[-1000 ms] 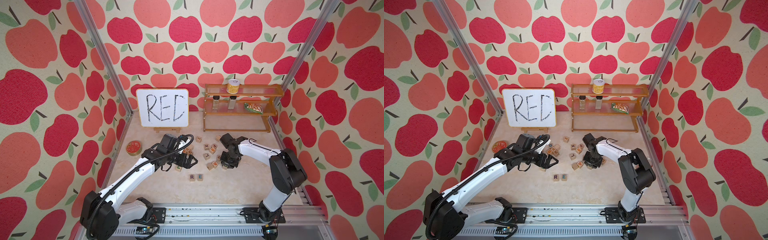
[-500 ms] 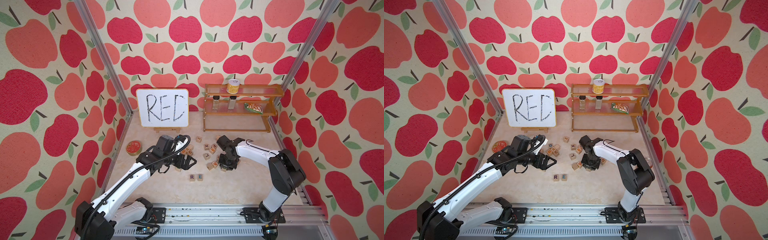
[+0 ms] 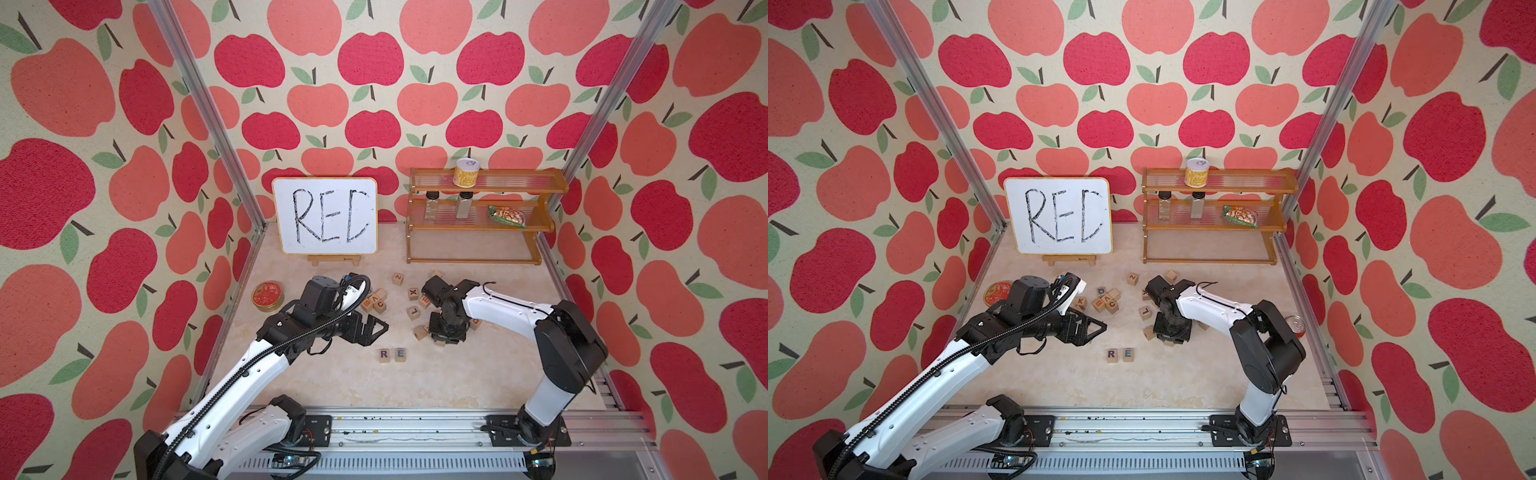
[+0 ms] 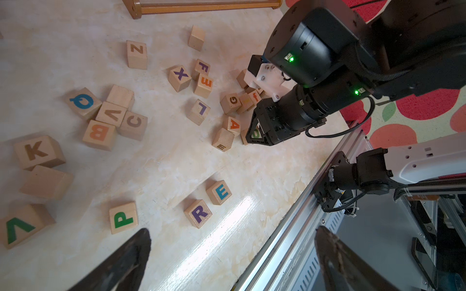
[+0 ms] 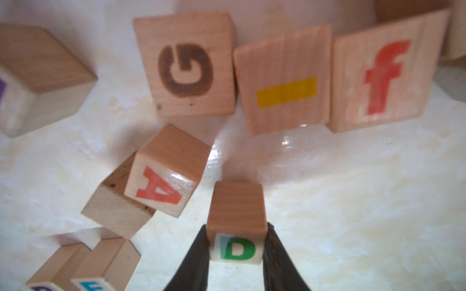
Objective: Assemble the uppercase word "red" with letter blocks
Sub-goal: Place the letter block at the center of the board.
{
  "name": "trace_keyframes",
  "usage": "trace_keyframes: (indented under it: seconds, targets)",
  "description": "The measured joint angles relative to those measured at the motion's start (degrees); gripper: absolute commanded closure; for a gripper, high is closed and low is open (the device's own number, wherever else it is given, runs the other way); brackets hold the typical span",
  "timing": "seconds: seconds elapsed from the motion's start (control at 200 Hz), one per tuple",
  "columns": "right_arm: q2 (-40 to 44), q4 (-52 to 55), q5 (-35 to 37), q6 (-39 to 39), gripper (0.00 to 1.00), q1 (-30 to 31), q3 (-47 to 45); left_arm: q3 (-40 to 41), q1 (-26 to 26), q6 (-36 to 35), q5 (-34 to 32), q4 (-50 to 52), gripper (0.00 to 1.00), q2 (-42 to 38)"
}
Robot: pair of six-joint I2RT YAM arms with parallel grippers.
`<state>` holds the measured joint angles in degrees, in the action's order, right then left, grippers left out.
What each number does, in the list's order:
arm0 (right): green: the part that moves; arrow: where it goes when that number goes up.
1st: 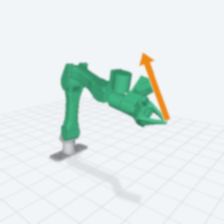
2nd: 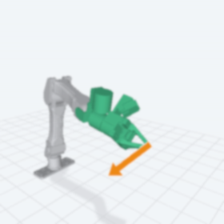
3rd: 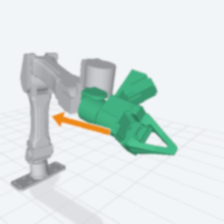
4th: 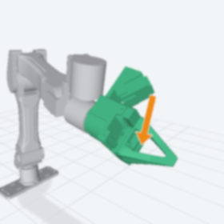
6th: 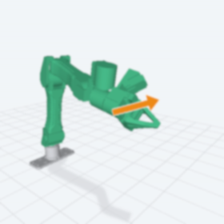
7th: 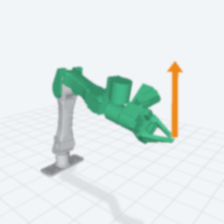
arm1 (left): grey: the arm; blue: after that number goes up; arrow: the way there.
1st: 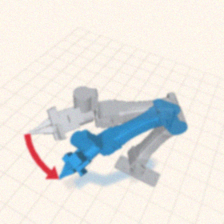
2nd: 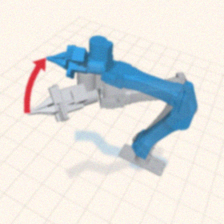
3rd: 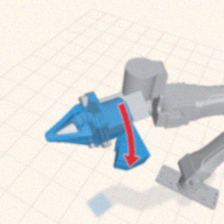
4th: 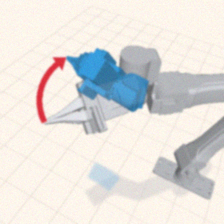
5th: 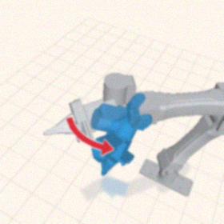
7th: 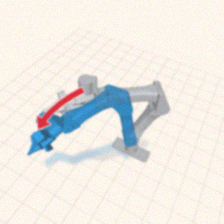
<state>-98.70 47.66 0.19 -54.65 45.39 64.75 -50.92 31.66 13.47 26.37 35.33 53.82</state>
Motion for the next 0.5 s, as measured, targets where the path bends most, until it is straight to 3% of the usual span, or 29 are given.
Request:
trace_keyframes:
  seconds: [0.5]
  targets:
    - [0.0, 0.3, 1.3, 0.0, 0.86, 6.4, 3.0, 1.3, 0.9, 3.3, -2.5, 4.7, 0.01, -8.3]
